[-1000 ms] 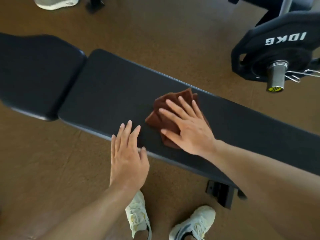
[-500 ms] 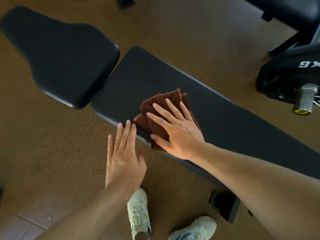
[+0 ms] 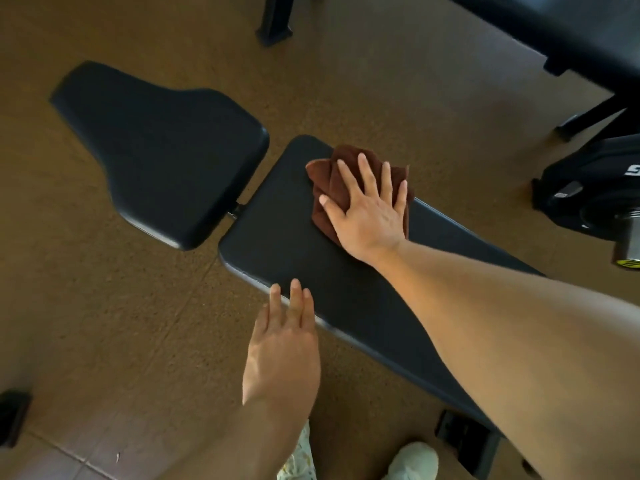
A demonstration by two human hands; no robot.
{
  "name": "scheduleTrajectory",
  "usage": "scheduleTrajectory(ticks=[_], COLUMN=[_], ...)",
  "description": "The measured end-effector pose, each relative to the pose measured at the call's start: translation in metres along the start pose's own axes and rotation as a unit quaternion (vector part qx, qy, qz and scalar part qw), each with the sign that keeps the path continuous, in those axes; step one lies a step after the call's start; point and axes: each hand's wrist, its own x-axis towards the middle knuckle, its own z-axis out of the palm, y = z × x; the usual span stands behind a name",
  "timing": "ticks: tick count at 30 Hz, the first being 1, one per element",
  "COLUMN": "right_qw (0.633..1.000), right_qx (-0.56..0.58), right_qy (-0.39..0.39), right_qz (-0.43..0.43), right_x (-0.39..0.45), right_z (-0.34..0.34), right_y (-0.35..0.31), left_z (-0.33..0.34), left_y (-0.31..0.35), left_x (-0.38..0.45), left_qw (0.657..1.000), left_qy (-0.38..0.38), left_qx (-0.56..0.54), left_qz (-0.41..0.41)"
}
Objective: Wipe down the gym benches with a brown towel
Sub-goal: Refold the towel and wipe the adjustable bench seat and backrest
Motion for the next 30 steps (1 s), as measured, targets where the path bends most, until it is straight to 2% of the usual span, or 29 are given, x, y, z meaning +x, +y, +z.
scheduleTrajectory(ticks=[3,7,9,11,13,14,16,17,18,21,26,28,30], right_qw=[1.0,0.987,0.972,0.947,0.901,0.865,0.749,0.696,0.659,0.599,0.52,0.5,0.467], right_qx=[0.004,0.149,0.226,0.321,0.433,0.5,0.658,0.708,0.733,0.741,0.745,0.734,0.711], right_qy=[0.0,0.034,0.037,0.012,-0.026,-0.043,-0.032,-0.001,0.039,0.125,0.178,0.23,0.312], right_qz=[-0.022,-0.044,-0.042,-0.032,-0.012,0.001,0.075,0.121,0.164,0.278,0.378,0.398,0.423], right_x=[0.007,-0.013,-0.045,-0.098,-0.159,-0.187,-0.232,-0.248,-0.261,-0.294,-0.343,-0.362,-0.38], right_z=[-0.003,-0.006,-0.003,0.004,0.018,0.022,0.026,0.023,0.017,-0.001,-0.014,-0.021,-0.03], right_y=[0.004,0.013,0.016,0.022,0.028,0.033,0.046,0.056,0.067,0.103,0.172,0.195,0.217], left_z=[0.005,-0.008,-0.017,-0.023,-0.018,-0.013,0.003,0.014,0.025,0.048,0.056,0.051,0.047], left_y=[0.0,0.006,0.012,0.022,0.037,0.046,0.07,0.083,0.097,0.146,0.231,0.259,0.288], left_x=[-0.002,-0.005,-0.003,-0.006,-0.017,-0.025,-0.041,-0.046,-0.05,-0.059,-0.066,-0.07,-0.076], left_qw=[1.0,1.0,0.998,0.985,0.959,0.952,0.955,0.95,0.943,0.919,0.876,0.853,0.836], left_qy=[0.019,0.024,0.036,0.066,0.106,0.121,0.136,0.151,0.167,0.196,0.233,0.247,0.222], left_qx=[0.004,0.011,-0.041,-0.142,-0.258,-0.281,-0.249,-0.232,-0.223,-0.236,-0.201,-0.179,-0.161], left_qz=[0.004,-0.014,-0.04,-0.068,-0.054,-0.017,0.09,0.142,0.18,0.247,0.372,0.422,0.474])
